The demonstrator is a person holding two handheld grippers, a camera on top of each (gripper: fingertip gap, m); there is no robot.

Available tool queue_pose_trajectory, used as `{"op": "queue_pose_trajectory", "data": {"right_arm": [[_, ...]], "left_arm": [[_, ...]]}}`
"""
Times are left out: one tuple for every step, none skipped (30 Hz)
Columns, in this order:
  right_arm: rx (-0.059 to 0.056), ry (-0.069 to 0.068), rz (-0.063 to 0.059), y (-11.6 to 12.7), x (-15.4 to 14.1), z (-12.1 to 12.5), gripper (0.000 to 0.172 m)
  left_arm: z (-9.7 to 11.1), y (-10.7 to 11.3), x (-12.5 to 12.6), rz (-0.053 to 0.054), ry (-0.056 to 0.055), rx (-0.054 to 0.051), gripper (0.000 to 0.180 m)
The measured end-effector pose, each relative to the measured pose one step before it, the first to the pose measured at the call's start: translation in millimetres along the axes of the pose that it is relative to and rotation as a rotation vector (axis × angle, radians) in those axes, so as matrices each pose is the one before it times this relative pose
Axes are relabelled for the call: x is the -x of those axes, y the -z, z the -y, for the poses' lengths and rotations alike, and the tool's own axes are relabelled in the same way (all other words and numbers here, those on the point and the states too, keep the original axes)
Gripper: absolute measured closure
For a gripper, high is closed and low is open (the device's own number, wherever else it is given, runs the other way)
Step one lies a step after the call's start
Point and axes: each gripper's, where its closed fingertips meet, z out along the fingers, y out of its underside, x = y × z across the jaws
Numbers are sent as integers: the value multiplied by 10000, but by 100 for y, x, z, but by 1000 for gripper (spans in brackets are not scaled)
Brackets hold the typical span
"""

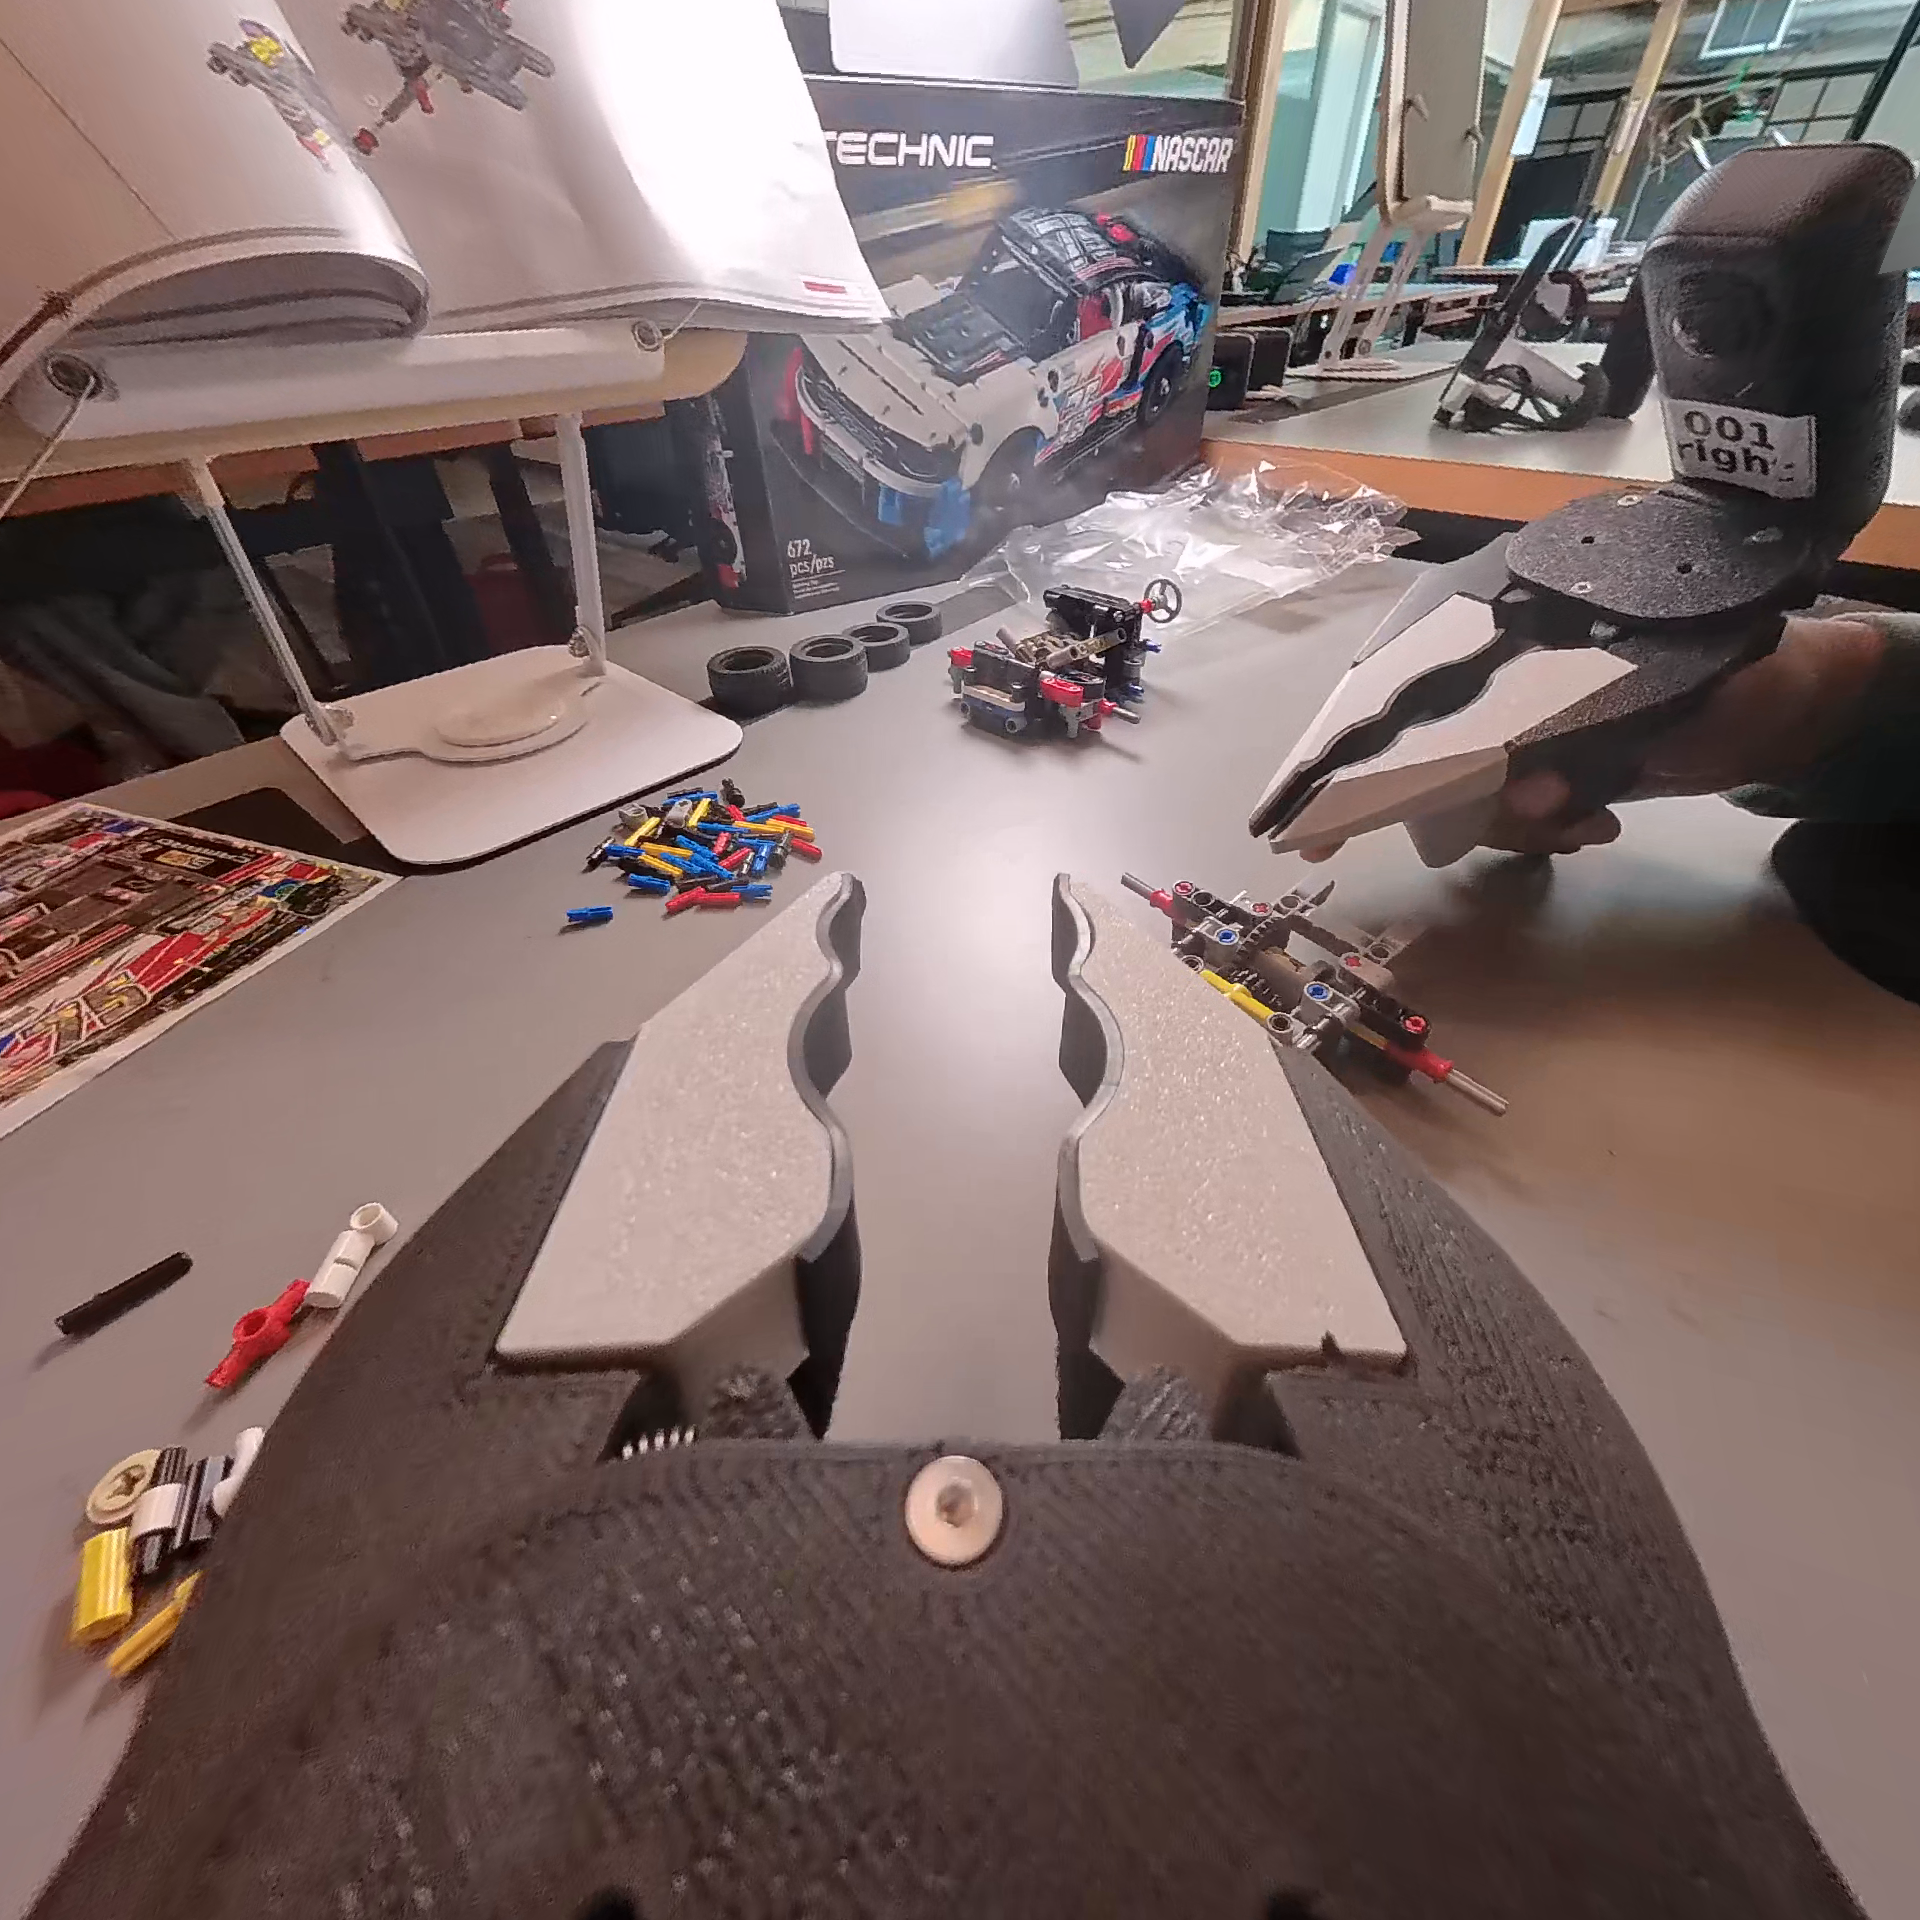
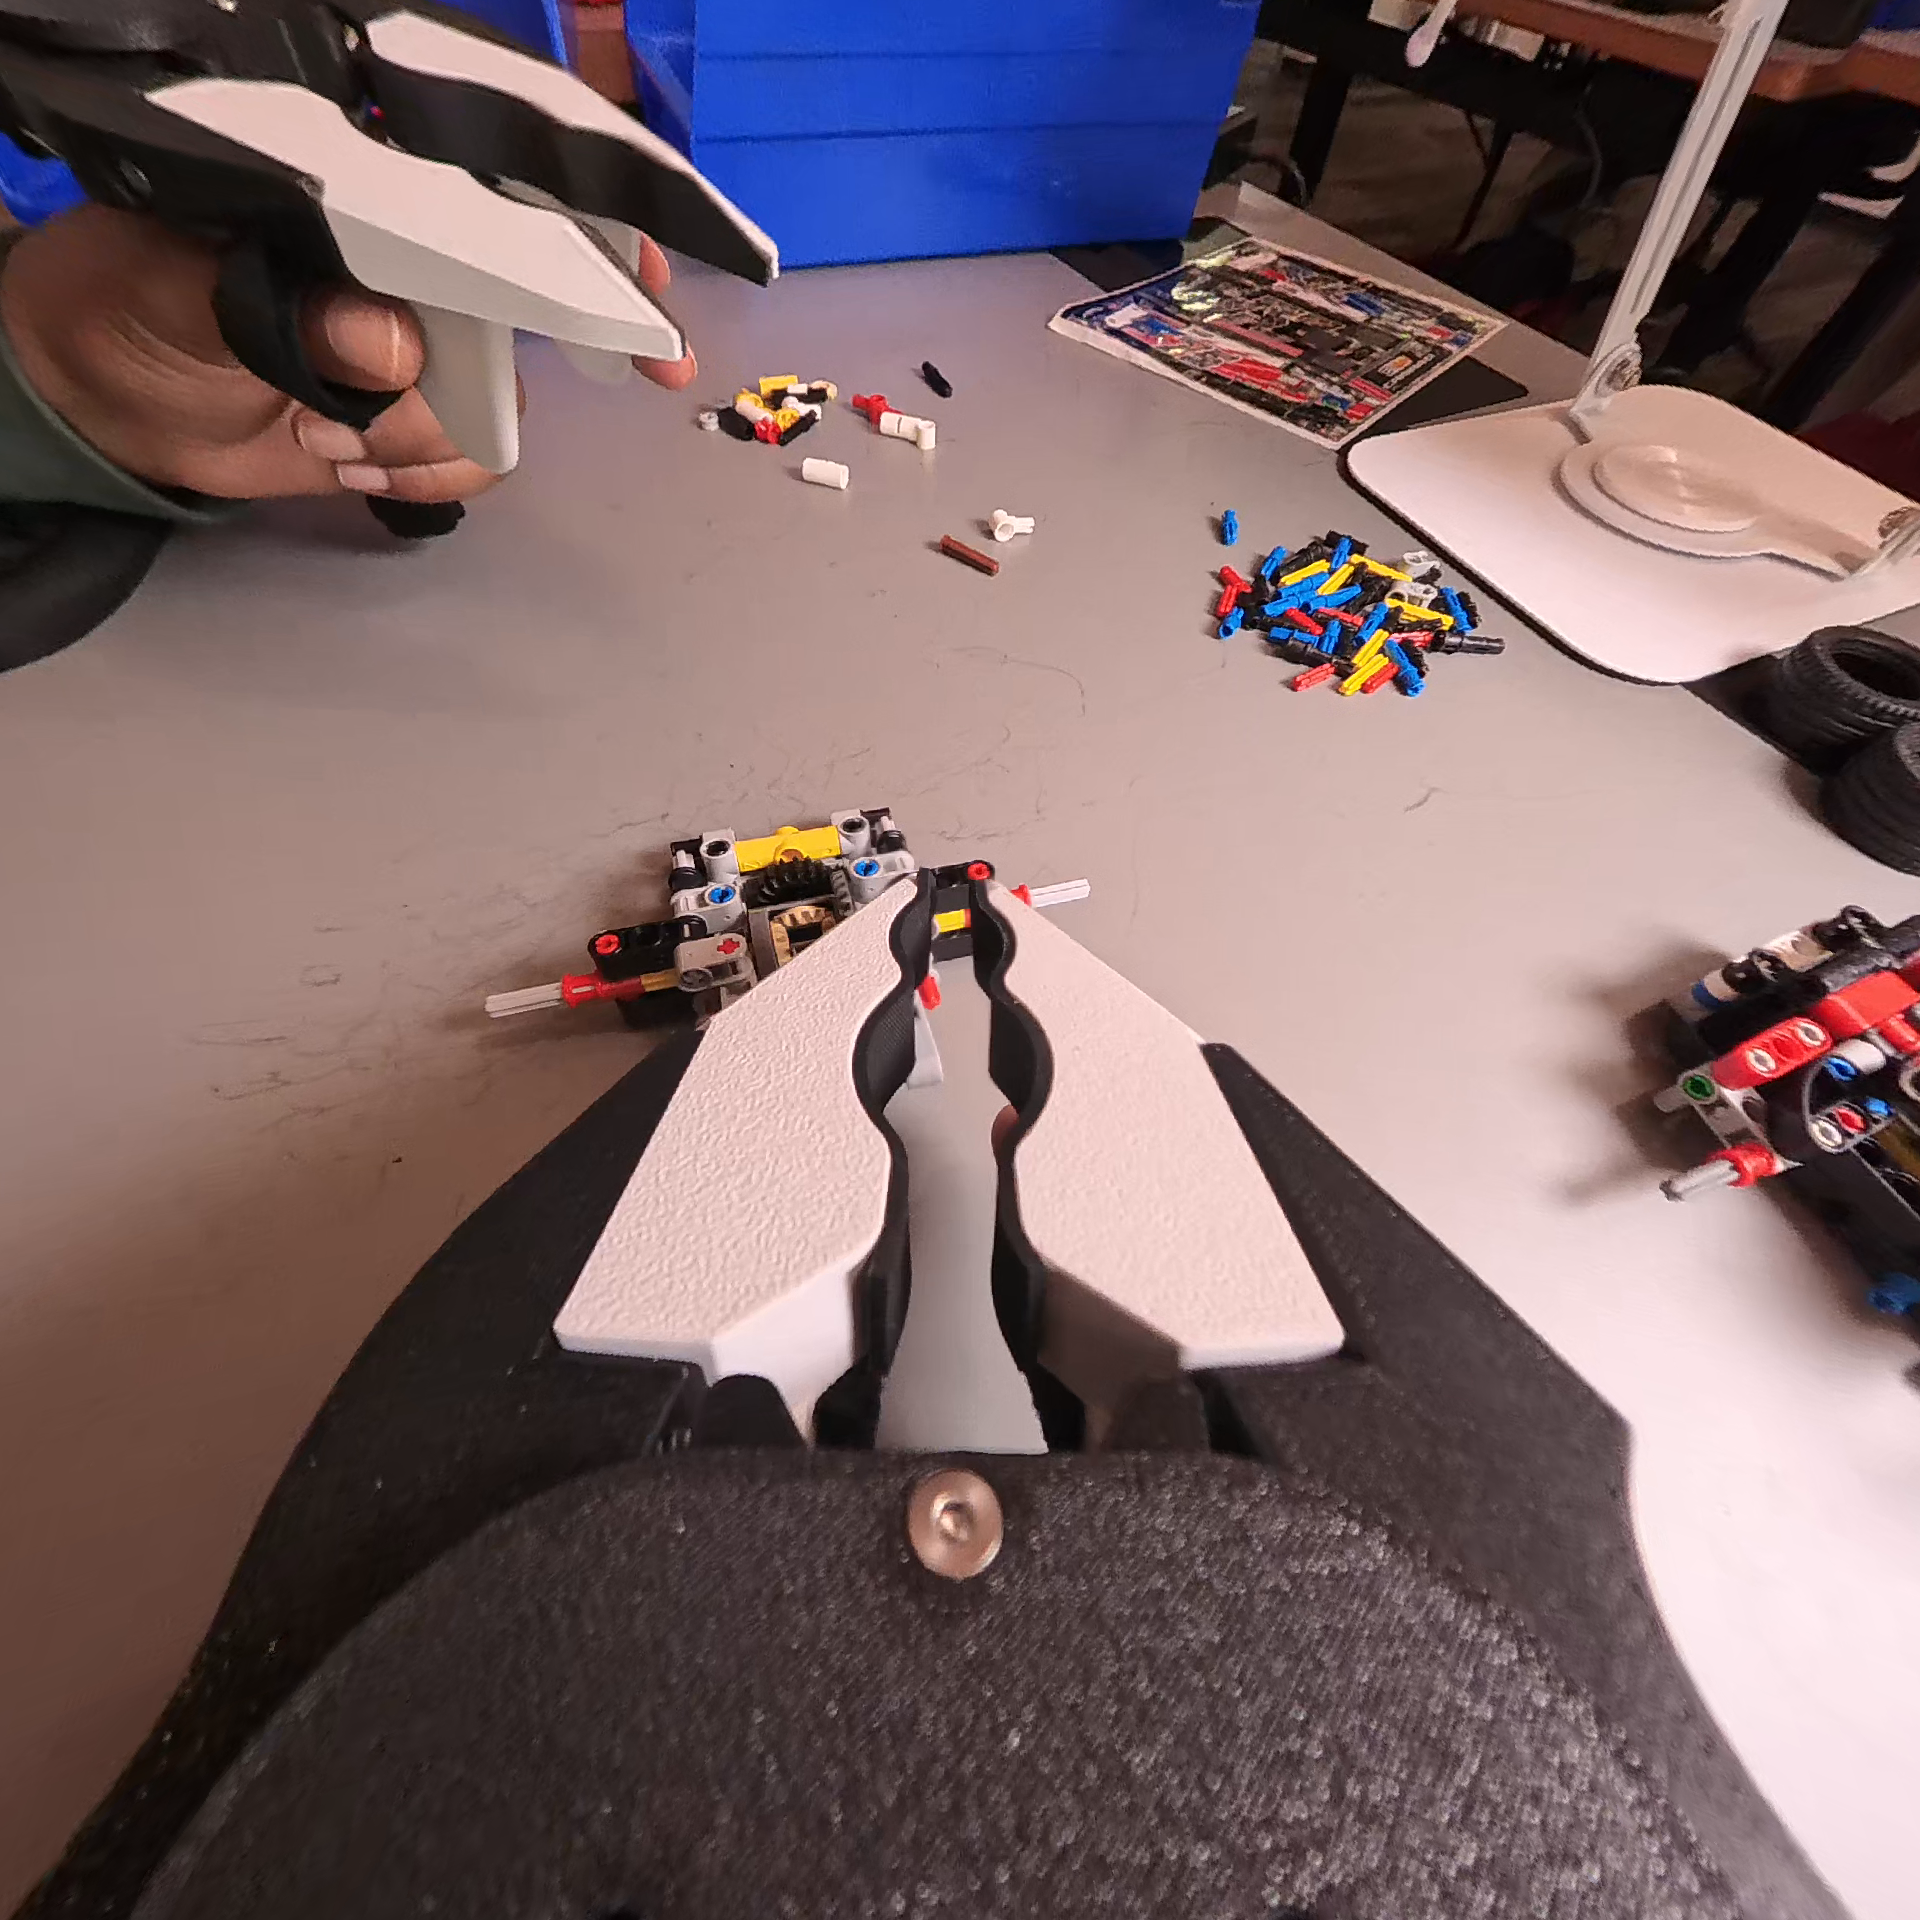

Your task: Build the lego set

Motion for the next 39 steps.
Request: {"op": "queue_pose_trajectory", "data": {"right_arm": [[-61, -71, -89, 184, -251, 63, 166], [-49, -79, -78, 225, -279, 54, 165], [-41, -96, -46, 208, -237, 43, 163], [-32, -117, -20, 184, -199, 13, 162], [-6, -92, 9, 152, -113, -7, 161], [14, -31, 22, 141, -29, -54, 159], [43, 46, 104, 105, 168, -123, 157], [73, 83, 140, 59, 254, -169, 154], [52, 115, 145, 19, 297, -139, 151], [60, 124, 220, -20, 426, -128, 148], [100, 79, 243, -50, 453, -146, 145], [109, 69, 226, -72, 437, -134, 141], [70, 87, 144, -75, 314, -80, 139], [68, 104, 84, -58, 225, -96, 137], [83, 98, 31, -70, 130, -127, 136], [36, 59, -17, -61, 20, -71, 135], [14, 1, 14, -48, 27, -35, 135], [-16, -32, -4, -18, -27, 24, 135], [-57, -32, -2, 11, -34, 97, 135], [-62, -43, 2, 21, -39, 120, 136], [-51, -53, 8, 22, -33, 86, 135], [-20, -53, 24, 9, 4, 27, 136], [-20, -47, -14, 2, -44, 19, 136], [-60, -32, -47, 21, -71, 98, 136], [-101, -27, -57, 40, -103, 199, 136], [-161, -29, -138, 62, -294, 365, 138], [-211, -14, -216, 76, -522, 558, 141], [-202, 23, -274, 72, -784, 688, 143], [-163, 60, -340, 63, -1053, 780, 144], [-141, 88, -371, 55, -1271, 878, 146], [-153, 128, -433, 23, -1541, 997, 146], [-184, 170, -553, -64, -1921, 1141, 148], [-216, 153, -588, -188, -2131, 1261, 148], [-188, 52, -603, -399, -2318, 1237, 148], [-100, -21, -672, -638, -2523, 1142, 148], [-112, -2, -715, -866, -2646, 1088, 146], [-110, -23, -788, -1078, -2787, 973, 142], [-45, -2, -725, -1304, -2641, 714, 137], [34, -114, -655, -1467, -2457, 459, 129]], "left_arm": [[-11, -18, -8, 12, -32, 3, 145], [-2, -17, -21, 6, -40, 5, 145], [2, -9, -20, 6, -29, 0, 145], [41, -3, 3, 18, -13, -14, 145], [40, 18, 9, 14, -6, -17, 145], [13, 26, -7, 3, -5, -4, 145], [11, 25, -7, 7, -11, -3, 145], [37, 48, 16, 15, -21, -17, 145], [38, 33, 40, 12, -15, -17, 145], [11, -3, 33, 1, 14, -2, 145], [-34, -21, 39, -14, 38, 9, 145], [-35, -23, 21, -13, 37, 12, 145], [-23, -6, 44, 1, 15, 9, 145], [6, 25, 31, 6, -8, 1, 145], [23, 22, 32, 6, -10, -5, 146], [28, 39, 39, 11, 0, -11, 146], [39, 35, 42, 10, 7, -19, 145], [48, 37, 33, 4, 10, -18, 146], [33, 28, 18, -2, 6, -13, 146], [25, 21, 16, -1, -2, -6, 146], [12, 3, 31, 6, -3, -3, 146], [15, 12, 37, 9, 4, -5, 146], [31, 21, 41, 11, 15, -11, 146], [41, 24, 30, 12, 18, -18, 146], [54, 23, 30, 11, 16, -21, 146], [55, 3, 29, 14, 13, -19, 146], [40, -11, 74, 26, 7, -15, 146], [41, -40, 124, 40, 0, -6, 146], [86, -72, 195, 51, -27, -8, 146], [203, -118, 334, 95, -105, -9, 146], [363, -178, 537, 191, -230, -1, 146], [584, -275, 701, 251, -351, 3, 147], [758, -419, 742, 230, -393, 16, 148], [908, -572, 810, 192, -306, -4, 149], [1096, -706, 863, 156, -164, -73, 149], [1140, -909, 865, 105, -48, -58, 149], [1048, -1118, 793, 40, 44, 26, 149], [1073, -1227, 693, -4, 115, 1, 148], [1170, -1281, 683, -1, 133, -101, 147]]}}
